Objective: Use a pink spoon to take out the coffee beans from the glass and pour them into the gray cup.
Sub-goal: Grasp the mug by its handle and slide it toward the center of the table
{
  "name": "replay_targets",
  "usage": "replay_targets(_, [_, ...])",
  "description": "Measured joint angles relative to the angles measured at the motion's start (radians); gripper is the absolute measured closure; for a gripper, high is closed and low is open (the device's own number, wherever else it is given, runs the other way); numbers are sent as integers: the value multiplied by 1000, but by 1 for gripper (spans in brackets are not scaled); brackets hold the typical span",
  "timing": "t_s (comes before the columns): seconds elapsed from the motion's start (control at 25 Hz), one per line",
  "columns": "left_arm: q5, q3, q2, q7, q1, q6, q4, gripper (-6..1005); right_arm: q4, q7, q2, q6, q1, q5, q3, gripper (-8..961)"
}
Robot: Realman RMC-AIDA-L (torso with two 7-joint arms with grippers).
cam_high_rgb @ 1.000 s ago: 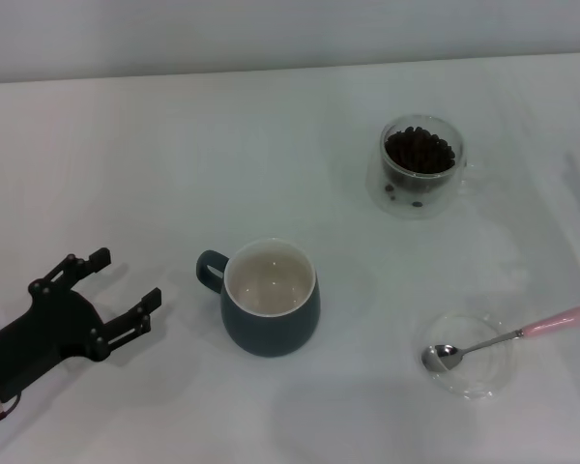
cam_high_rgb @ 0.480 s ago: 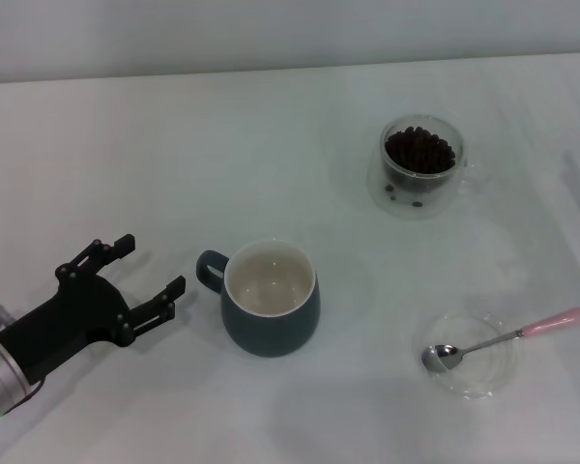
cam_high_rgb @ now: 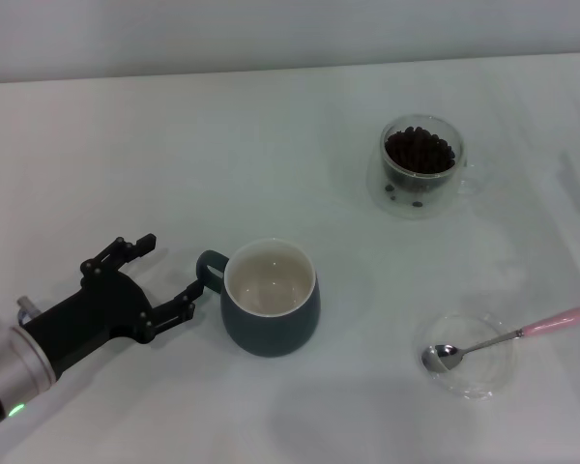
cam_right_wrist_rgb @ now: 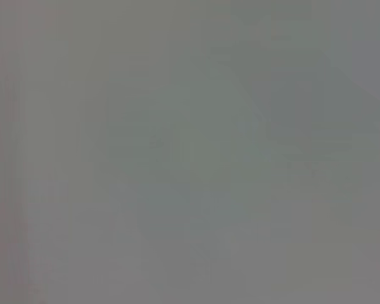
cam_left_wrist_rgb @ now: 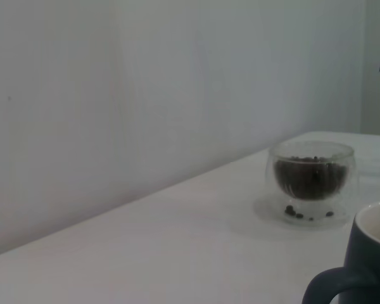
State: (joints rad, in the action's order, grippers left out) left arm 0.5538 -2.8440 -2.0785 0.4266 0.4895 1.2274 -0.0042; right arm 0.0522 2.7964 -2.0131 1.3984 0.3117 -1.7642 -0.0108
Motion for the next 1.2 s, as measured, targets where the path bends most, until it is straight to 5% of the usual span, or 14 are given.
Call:
replay_targets(1.04, [25,0,-5,-208,53,-171,111,387,11,0,-1,7,6,-5,0,107])
replay_targets(1.2, [39,0,-7,-286,44,-174,134,530,11,0,-1,7,6,-4,0,109])
